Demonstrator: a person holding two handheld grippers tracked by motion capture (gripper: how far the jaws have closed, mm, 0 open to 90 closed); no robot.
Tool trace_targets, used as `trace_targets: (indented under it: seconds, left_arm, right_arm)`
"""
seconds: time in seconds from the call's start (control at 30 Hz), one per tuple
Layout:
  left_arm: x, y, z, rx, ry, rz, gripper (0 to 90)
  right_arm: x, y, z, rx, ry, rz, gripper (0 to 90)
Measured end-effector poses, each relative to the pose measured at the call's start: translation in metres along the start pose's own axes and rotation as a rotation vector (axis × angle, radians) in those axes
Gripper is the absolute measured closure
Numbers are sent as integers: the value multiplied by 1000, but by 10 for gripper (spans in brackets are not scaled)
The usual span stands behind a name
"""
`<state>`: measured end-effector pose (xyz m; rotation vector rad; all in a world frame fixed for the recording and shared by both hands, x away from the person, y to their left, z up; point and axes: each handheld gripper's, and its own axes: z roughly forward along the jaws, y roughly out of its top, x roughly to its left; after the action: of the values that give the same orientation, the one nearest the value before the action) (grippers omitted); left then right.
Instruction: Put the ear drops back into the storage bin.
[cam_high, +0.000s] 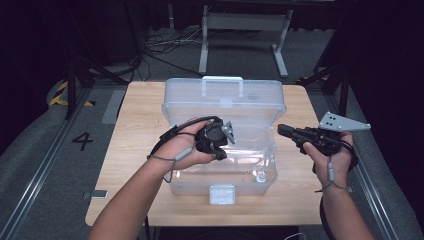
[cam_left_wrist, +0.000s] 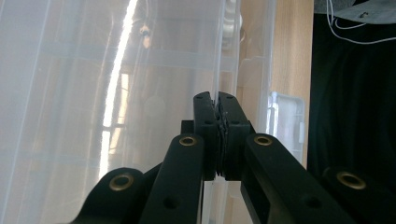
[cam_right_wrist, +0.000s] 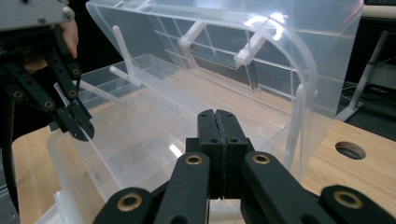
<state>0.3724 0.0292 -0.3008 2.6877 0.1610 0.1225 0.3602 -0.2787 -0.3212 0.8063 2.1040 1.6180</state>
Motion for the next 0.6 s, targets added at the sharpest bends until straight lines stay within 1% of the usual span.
trace_targets:
  seconds: [0.03, 0.17, 0.27, 0.47, 0.53, 0.57, 0.6]
  left_arm:
    - [-1, 0, 0, 2, 1, 3, 881]
    - [-3, 0, 1, 3, 5, -1, 880]
    - [-6, -1, 2, 5, 17, 1, 878]
    - [-10, -3, 5, 7, 22, 8, 872]
    - [-11, -4, 5, -3, 26, -5, 865]
    - [-11, -5, 3, -12, 15, -16, 852]
    - [-10, -5, 1, -29, 1, -25, 810]
  right_arm:
    - [-1, 0, 0, -7, -1, 7, 900]
    - [-2, 0, 2, -9, 0, 8, 900]
    - [-3, 1, 4, -13, 0, 13, 900]
    - [-7, 1, 3, -24, -14, 34, 900]
    - [-8, 0, 3, -25, -4, 46, 900]
    - [-8, 0, 3, -26, -8, 46, 900]
    - [-8, 0, 3, -21, -9, 43, 900]
